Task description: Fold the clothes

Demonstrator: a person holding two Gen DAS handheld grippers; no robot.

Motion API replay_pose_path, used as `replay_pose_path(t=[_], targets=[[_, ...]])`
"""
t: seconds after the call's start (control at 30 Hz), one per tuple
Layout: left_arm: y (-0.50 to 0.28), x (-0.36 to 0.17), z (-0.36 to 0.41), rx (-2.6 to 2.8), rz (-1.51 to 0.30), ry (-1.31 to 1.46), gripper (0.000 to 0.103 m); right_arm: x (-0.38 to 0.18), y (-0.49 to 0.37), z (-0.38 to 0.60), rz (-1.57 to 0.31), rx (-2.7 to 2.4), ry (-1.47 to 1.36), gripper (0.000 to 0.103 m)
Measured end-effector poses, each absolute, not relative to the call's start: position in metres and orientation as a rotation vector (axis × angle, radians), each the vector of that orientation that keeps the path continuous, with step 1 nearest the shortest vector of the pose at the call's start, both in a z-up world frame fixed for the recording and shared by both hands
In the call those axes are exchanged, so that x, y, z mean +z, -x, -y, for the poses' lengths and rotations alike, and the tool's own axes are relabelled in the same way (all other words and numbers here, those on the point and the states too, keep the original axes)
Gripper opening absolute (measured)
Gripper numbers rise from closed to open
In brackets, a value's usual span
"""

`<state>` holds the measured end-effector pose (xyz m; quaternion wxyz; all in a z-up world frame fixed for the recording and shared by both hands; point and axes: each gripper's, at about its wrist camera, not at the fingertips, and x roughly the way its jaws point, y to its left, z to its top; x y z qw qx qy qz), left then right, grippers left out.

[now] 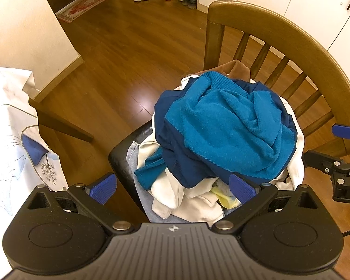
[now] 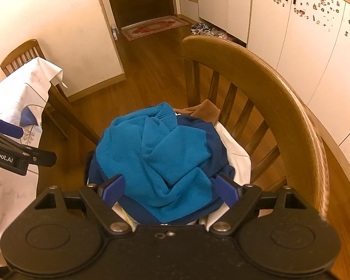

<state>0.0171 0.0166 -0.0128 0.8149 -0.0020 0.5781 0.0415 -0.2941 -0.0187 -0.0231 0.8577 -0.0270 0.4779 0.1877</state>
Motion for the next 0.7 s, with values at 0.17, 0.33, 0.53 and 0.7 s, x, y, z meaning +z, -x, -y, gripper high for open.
replay_pose_path(t=[0.17, 0.33, 0.53, 0.7], targets=[[-0.021, -0.018, -0.017, 0.088, -1.238, 0.012, 0.103, -0.026, 0.292, 0.019, -1.012, 0.394, 0.064, 0.103], [-0.024, -0.024, -0.017, 0.087, -1.234, 0.01, 0.103, -0.032, 0.289, 0.02, -1.02, 0.402, 0.064, 0.103], [-0.029, -0.03, -0.02, 0.032, -1.227, 0.097, 0.103, -0.037, 0.284, 0.021, -1.024, 0.42, 0.053, 0.103], [-0.034, -0.03, -0.009, -0.006, -1.239, 0.073, 0.103, -0.035, 0.281, 0.022, -0.984, 0.443, 0.035, 0.103]])
